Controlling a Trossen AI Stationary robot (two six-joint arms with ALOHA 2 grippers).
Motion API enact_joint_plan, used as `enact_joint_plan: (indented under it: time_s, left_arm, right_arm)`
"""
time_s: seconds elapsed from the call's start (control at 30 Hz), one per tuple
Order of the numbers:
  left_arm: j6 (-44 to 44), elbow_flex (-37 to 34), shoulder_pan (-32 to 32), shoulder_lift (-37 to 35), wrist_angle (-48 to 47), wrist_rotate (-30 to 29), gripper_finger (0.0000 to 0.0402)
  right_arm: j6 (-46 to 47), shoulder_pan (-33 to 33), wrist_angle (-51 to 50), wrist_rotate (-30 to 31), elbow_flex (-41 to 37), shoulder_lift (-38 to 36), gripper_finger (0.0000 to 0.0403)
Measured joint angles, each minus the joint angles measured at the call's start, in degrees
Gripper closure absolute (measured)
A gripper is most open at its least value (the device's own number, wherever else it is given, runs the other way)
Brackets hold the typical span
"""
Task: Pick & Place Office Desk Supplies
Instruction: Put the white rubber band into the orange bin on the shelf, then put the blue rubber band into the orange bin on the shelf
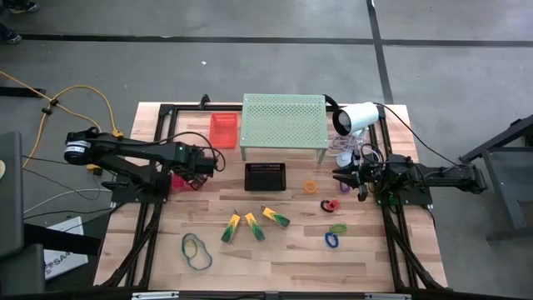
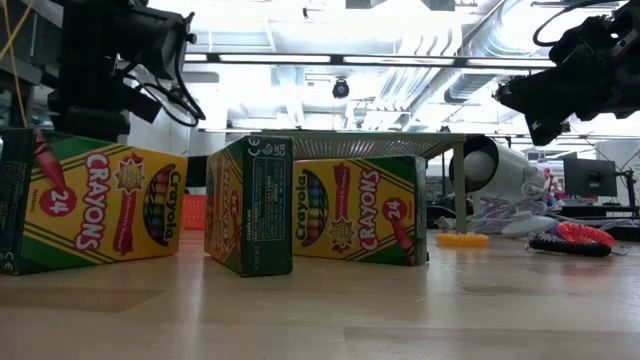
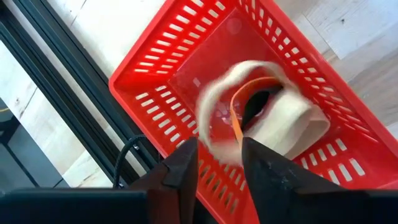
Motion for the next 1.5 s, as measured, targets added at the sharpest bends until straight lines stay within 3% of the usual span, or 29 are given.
enact_joint_plan:
  time_s: [0.6,0.8,1.07,1.5]
  left_arm:
    - [0.41,-0.02,0.00,-3.60,0.28,0.18,0.0268]
    - [6.39,0.00,-1.82,-8.01,3.25,8.51,0.0268]
    - [15.34,0.01,-11.88,-13.79,12.05,15.16,0.0268]
    - [32.01,0.02,-31.75,-14.05,23.86,15.00,0.0268]
  right_arm:
    - [0.00,0.00,-0.01,-0.01,0.00,-0.02,0.0313]
    - [0.00,0.00,0.01,0.00,0.00,-0.01,0.0313]
    - [0.00,0.00,-0.01,-0.01,0.00,-0.01,0.0313]
    - [0.00,0.00,0.00,-0.01,-0.01,-0.01,0.0313]
